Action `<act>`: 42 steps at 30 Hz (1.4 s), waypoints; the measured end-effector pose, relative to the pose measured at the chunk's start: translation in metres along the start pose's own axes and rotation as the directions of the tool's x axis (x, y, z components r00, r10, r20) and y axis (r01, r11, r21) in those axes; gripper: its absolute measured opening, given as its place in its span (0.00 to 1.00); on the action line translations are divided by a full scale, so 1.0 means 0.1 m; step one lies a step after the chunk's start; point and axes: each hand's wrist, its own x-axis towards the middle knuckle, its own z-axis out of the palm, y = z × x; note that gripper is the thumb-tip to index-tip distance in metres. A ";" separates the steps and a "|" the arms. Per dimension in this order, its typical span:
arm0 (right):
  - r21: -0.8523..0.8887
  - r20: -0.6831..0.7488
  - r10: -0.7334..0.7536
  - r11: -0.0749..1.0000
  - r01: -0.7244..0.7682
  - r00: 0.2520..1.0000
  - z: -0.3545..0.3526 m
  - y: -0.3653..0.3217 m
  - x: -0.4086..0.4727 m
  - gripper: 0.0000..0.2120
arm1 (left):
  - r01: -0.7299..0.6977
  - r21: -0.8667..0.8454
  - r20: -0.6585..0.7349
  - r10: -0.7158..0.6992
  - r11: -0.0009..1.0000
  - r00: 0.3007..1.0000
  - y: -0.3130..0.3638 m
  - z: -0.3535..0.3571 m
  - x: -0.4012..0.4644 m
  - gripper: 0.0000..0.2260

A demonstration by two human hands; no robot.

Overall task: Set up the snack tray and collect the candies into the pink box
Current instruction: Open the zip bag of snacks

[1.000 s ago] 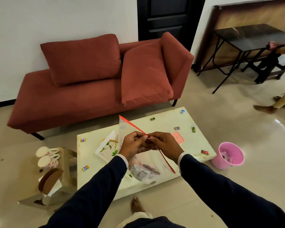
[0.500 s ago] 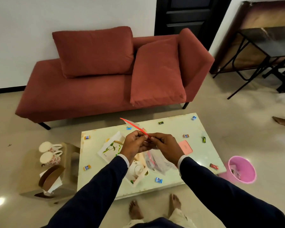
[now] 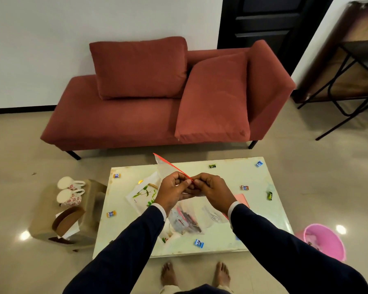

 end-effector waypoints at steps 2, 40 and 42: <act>-0.023 0.028 -0.018 1.000 0.019 0.999 -0.04 0.01 0.02 0.11 | 0.016 -0.003 -0.043 -0.016 1.000 0.999 0.00 0.05 0.01 0.05; -0.127 0.143 -0.022 0.991 0.040 0.990 -0.09 -0.04 0.42 0.07 | 0.072 -0.022 -0.162 -0.075 0.997 0.984 -0.02 0.05 0.15 0.06; -0.162 0.125 -0.018 0.986 0.038 0.992 -0.07 -0.03 0.44 0.06 | 0.058 -0.005 -0.168 -0.058 0.998 0.984 -0.04 0.07 0.15 0.06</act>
